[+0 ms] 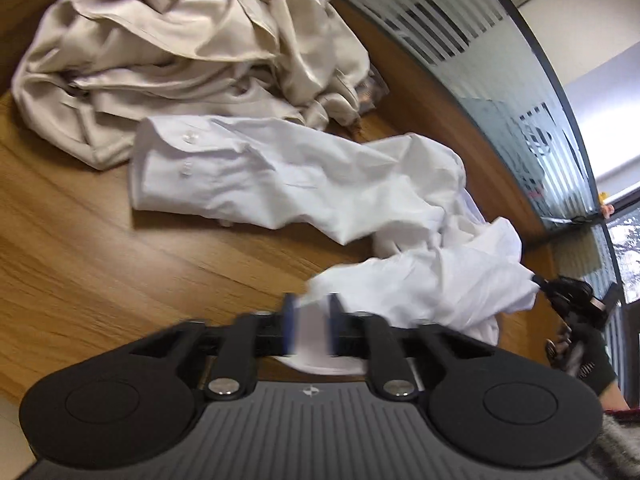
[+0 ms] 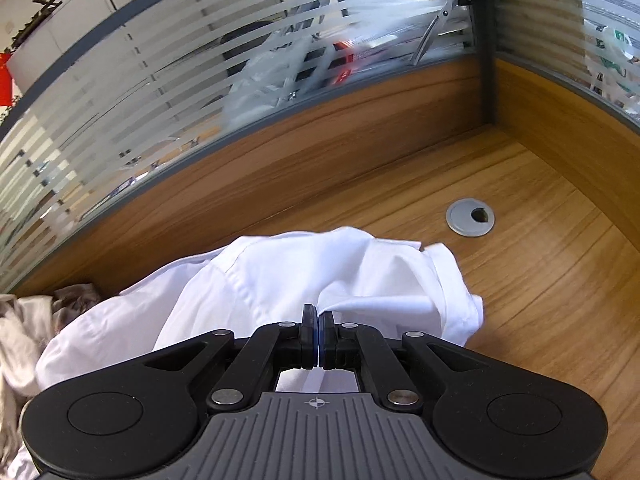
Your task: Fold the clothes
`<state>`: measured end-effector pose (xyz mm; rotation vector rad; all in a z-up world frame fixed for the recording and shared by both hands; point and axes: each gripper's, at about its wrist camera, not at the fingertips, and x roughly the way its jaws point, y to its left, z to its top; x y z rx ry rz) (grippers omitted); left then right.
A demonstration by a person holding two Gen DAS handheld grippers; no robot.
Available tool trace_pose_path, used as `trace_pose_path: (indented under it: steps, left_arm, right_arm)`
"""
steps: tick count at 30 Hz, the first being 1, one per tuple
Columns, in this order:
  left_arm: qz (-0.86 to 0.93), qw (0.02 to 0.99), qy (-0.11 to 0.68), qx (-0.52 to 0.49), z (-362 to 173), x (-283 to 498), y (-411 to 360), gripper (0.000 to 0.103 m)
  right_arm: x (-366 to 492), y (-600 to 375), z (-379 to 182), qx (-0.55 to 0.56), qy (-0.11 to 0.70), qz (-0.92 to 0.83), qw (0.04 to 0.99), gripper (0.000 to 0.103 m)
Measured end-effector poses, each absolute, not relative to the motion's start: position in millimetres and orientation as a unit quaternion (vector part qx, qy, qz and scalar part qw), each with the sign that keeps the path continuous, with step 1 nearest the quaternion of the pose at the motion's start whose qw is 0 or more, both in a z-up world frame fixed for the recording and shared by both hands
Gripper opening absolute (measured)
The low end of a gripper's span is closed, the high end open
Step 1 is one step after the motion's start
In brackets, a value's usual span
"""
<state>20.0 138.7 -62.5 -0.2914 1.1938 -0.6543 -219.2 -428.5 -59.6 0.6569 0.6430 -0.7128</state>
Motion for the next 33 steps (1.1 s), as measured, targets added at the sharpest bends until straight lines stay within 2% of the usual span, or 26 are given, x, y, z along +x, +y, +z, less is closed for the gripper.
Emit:
trace_pose_path:
  steps: [5,13,22,29,31,32,33]
  left_arm:
    - [-0.324,0.769,0.537,-0.122,-50,13,127,0.073]
    - [-0.393,0.789,0.470,-0.037,-26,-7,60,0.081]
    - [-0.492,0.765,0.411,0.059,-35,-52,-33,0.084]
    - [-0.476,0.798,0.366,0.050,-51,-77,-84,0.084]
    - [-0.458,0.819,0.344,0.041,-47,-79,-91,0.069]
    - [-0.449,0.826,0.338,0.038,-45,-79,-90,0.042]
    - [-0.441,0.833,0.332,0.035,-43,-79,-90,0.010]
  right_arm:
    - [-237,-418,-45,0.312,0.282,-0.305,0.855,0.003]
    - [-224,-362,6,0.295,0.246,-0.167,0.908,0.003]
    - [-171,-287,31,0.266,0.268,-0.016,0.926,0.003]
    - [-148,-252,42,0.248,0.290,0.074,0.922,0.003]
    - [-145,-242,45,0.234,0.297,0.093,0.921,0.003]
    - [-143,-236,46,0.227,0.300,0.103,0.921,0.003]
    - [-142,-232,48,0.217,0.303,0.109,0.922,0.003]
